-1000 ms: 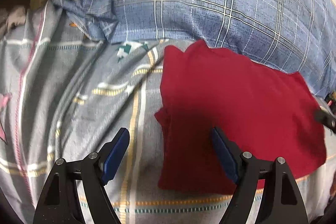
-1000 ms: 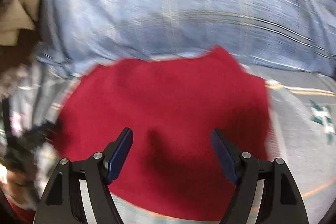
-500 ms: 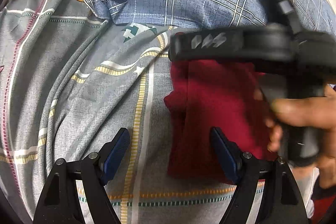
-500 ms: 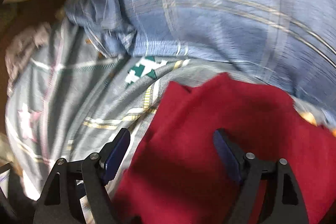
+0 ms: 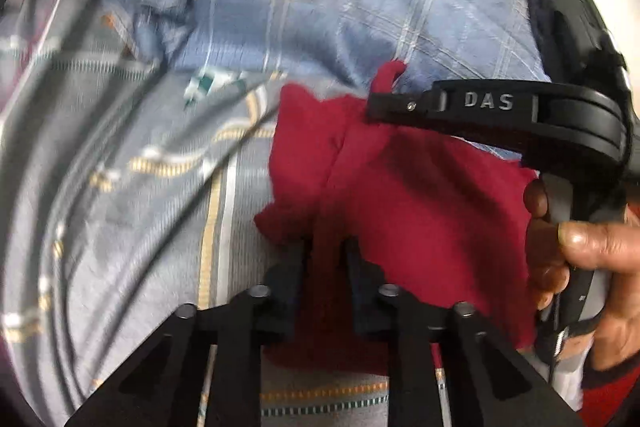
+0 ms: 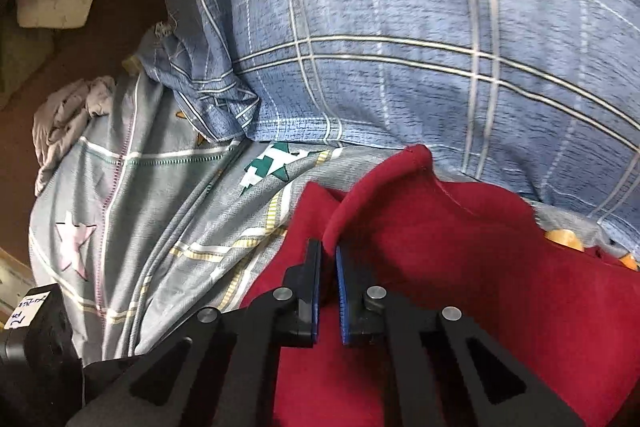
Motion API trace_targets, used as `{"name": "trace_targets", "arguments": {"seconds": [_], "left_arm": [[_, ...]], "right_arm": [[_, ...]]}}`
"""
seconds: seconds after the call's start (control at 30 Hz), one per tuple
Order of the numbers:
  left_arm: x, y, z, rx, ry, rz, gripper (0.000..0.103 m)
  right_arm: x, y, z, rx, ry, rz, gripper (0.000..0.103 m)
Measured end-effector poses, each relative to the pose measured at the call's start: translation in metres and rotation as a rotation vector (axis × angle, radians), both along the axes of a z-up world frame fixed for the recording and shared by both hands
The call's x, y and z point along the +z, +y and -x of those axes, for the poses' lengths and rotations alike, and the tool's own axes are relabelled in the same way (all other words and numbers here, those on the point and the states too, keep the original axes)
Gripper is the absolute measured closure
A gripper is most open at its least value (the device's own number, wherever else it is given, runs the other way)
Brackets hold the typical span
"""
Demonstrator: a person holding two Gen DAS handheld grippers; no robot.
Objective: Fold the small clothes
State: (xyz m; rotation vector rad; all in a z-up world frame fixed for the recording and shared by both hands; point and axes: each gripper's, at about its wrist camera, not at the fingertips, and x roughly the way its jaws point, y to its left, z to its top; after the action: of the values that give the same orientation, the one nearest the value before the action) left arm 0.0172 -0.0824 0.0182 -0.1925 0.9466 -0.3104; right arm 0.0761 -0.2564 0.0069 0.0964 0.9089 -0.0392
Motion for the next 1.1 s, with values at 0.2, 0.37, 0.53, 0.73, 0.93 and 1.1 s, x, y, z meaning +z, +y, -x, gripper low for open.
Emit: {"name": "trace_targets", "arguments": {"seconds": [0.2, 0.37, 0.53, 0.73, 0.93, 1.1], "left_arm": [[-0.011, 0.015, -0.003, 0.079, 0.076, 0.061, 0.077], [-0.011, 0.019, -0.005, 0.14, 0.075, 0.01, 0.043], [-0.012, 0.017, -0.013, 0.145, 0.097, 0.046, 0.032], [-0.015, 0.011, -0.019, 0.079, 0.073, 0.111, 0.05], [-0.003, 0.007, -0.007, 0.031, -0.005, 0.087, 0.081], [0.003, 0.005, 0.0, 0.009, -0.035, 0.078, 0.083]], "right_arm": [[0.008, 0.004, -0.006, 0.019, 0.035, 0.009, 0.037], [-0.027, 0.036, -0.052, 0.054, 0.163, 0.157, 0.032], [-0.047, 0.042, -0.059, 0.044, 0.133, 0.271, 0.082], [-0.003, 0.01, -0.022, 0.034, 0.036, 0.087, 0.089], [0.008, 0.008, -0.011, 0.048, 0.03, 0.077, 0.089], [0.005, 0.012, -0.022, 0.04, 0.061, 0.022, 0.064]]}}
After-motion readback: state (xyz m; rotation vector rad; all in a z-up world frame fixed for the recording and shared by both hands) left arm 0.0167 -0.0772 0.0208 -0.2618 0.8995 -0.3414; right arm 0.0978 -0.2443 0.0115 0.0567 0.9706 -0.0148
